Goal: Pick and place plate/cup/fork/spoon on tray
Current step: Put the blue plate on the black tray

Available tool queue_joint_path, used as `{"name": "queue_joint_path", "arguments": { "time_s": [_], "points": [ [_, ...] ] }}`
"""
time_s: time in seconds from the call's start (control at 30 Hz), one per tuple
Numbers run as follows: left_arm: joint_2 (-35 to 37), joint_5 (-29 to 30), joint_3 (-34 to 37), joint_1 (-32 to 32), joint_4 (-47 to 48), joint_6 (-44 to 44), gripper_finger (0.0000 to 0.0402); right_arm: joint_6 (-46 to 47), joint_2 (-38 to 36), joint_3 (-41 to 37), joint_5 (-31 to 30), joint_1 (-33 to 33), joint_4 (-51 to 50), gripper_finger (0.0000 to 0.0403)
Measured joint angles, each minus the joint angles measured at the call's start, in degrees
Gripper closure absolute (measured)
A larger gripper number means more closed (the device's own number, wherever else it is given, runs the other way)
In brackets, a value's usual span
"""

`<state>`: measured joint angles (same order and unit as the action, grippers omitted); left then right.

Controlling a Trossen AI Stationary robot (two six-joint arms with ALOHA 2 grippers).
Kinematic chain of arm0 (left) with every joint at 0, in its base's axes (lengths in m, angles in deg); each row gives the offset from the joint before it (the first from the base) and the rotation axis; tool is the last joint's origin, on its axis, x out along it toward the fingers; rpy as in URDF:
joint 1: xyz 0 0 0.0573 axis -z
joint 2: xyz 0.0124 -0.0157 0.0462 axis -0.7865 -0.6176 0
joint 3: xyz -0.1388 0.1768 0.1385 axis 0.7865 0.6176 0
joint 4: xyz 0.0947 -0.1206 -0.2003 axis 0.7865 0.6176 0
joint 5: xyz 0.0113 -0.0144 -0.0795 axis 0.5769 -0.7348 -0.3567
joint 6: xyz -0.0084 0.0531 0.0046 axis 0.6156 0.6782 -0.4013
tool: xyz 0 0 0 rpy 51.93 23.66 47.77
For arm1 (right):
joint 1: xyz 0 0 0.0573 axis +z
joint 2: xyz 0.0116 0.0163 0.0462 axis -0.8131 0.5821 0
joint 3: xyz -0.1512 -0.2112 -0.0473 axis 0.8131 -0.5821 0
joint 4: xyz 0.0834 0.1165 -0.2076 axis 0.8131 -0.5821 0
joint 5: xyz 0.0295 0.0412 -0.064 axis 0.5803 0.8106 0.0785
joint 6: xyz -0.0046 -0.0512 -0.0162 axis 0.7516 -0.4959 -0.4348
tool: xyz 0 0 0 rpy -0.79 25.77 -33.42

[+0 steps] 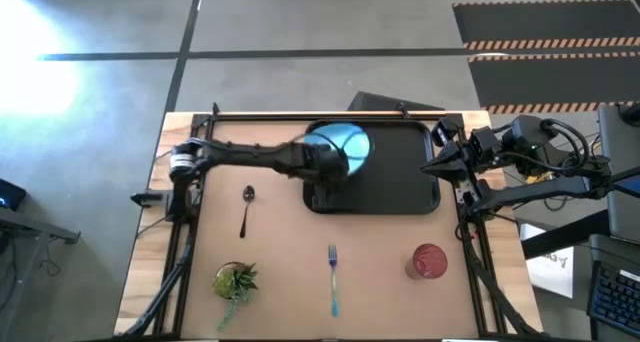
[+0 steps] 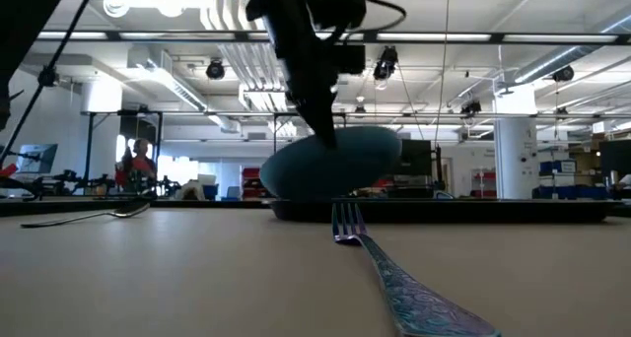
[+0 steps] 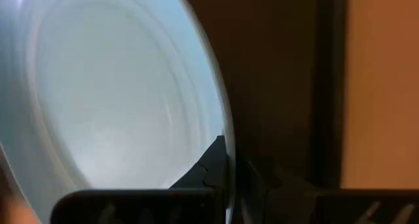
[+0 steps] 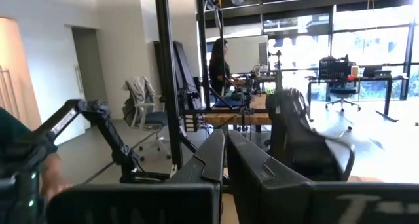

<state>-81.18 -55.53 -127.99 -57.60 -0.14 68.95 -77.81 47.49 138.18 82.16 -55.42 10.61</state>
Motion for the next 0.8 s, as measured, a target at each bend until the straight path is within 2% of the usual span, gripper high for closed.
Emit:
{"name": "queue_joint_path", "arguments": {
  "time_s": [0.13,0.37,0.8],
  "points": [
    [-2.15,-0.59,-0.19,1.85,-0.89,-0.43,0.0401,0.00,0.00,0.00,0.00,0.00,0.01,0.0394],
    [-2.47,-5.54,-0.20,3.51,-8.85,-5.34,0.0401,0.00,0.00,0.00,0.05,-0.01,0.00,0.0394],
    [-2.44,-7.94,2.20,4.30,-8.69,-8.65,0.0401,0.00,0.00,0.00,0.24,0.00,0.00,0.0394]
  ]
}}
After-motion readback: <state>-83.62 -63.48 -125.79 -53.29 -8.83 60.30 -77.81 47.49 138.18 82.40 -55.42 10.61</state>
